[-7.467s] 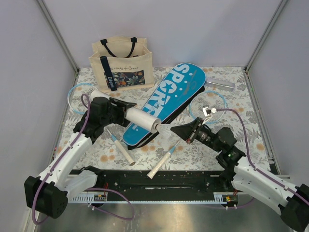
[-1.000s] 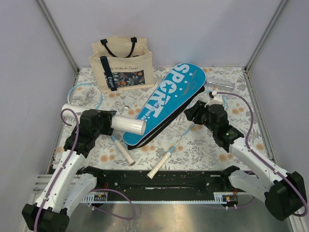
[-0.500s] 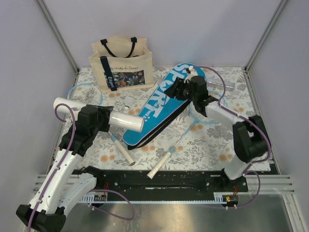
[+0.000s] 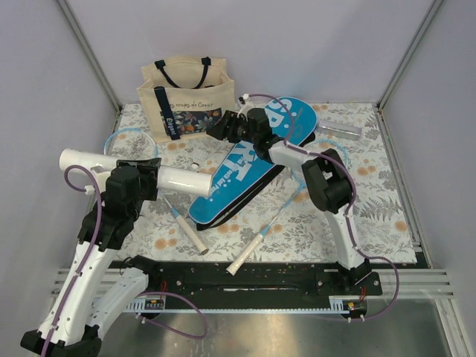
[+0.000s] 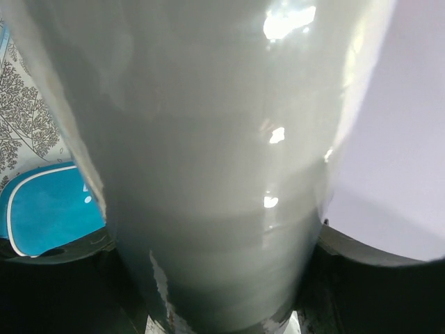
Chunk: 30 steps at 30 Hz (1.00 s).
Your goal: Pack up the badminton gear
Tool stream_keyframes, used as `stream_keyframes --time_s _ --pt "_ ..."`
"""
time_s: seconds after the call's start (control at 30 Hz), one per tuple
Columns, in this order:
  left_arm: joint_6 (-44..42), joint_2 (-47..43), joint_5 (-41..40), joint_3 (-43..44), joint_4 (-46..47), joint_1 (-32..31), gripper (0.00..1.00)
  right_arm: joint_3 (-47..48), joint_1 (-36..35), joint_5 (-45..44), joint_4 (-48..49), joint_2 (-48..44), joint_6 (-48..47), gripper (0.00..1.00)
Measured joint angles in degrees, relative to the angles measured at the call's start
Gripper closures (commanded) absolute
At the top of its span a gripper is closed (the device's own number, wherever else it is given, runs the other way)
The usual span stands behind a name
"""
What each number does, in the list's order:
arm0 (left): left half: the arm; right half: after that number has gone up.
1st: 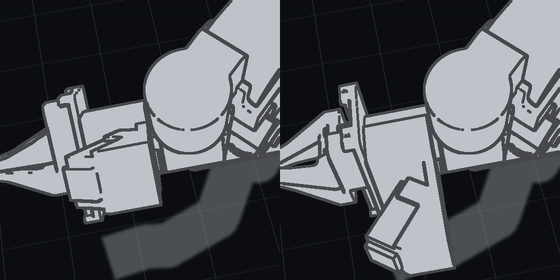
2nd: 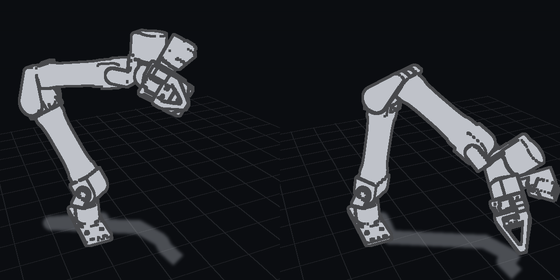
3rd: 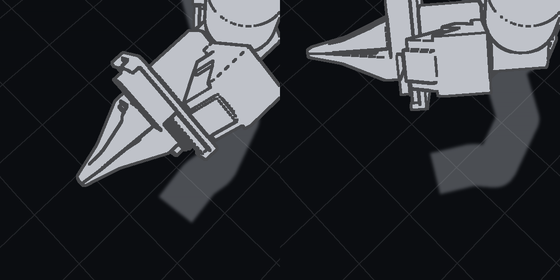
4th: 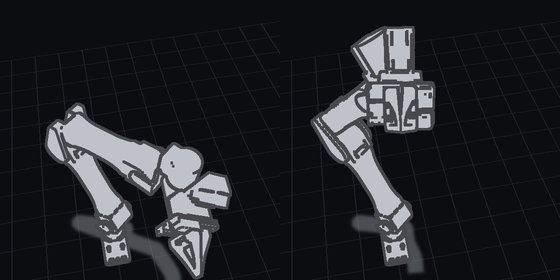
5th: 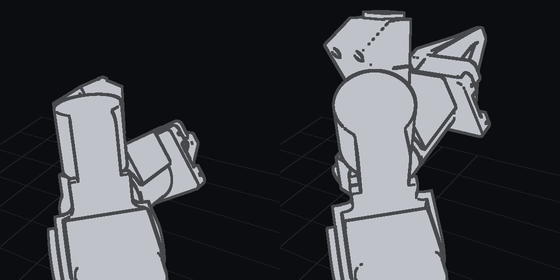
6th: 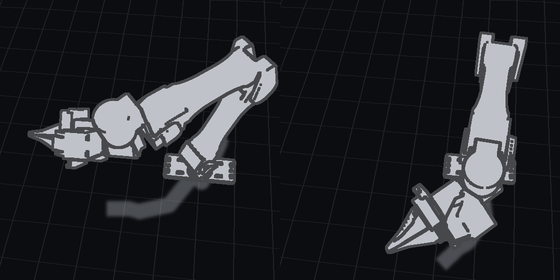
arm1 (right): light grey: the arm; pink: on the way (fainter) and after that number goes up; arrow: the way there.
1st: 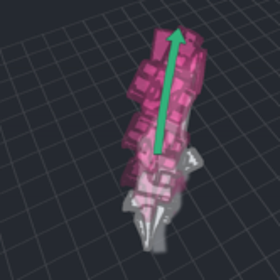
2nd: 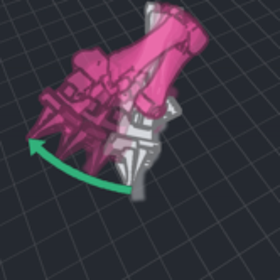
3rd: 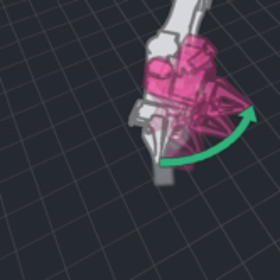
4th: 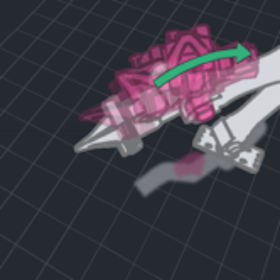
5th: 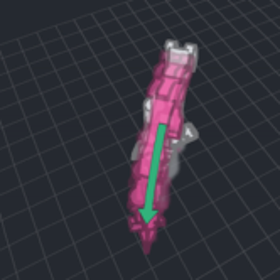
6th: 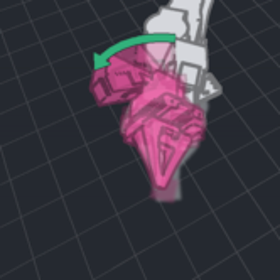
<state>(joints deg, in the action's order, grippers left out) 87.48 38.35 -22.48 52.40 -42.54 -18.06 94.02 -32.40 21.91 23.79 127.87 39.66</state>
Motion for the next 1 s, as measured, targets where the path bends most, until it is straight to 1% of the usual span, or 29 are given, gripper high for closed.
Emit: stream_keyframes --time_s 0.13,0.4,0.57,0.73,0.87,1.0 --pt "-0.31 0.33 -0.02 0.50 -0.28 0.00 0.42 5.51 -1.99 -0.37 0.66 5.79 1.99 0.29" --pt "-0.50 1.49 0.02 0.50 -0.55 0.00 0.42 8.70 -4.13 -1.92 1.20 12.09 4.61 0.28" --pt "-0.57 2.03 0.02 0.50 -0.68 0.00 0.42 12.55 -4.68 -1.73 0.90 15.39 6.49 0.29" --pt "-0.74 2.27 -0.13 0.50 -0.66 0.00 0.42 12.63 -5.05 -1.57 1.11 15.50 7.13 0.32" --pt "-1.14 2.32 -0.42 0.50 -0.66 0.00 0.42 10.49 -5.20 -1.27 1.81 15.39 7.17 0.33" --pt "-1.53 2.29 -0.72 0.50 -0.68 0.00 0.42 8.39 -5.20 -1.09 1.38 15.39 7.13 0.38"
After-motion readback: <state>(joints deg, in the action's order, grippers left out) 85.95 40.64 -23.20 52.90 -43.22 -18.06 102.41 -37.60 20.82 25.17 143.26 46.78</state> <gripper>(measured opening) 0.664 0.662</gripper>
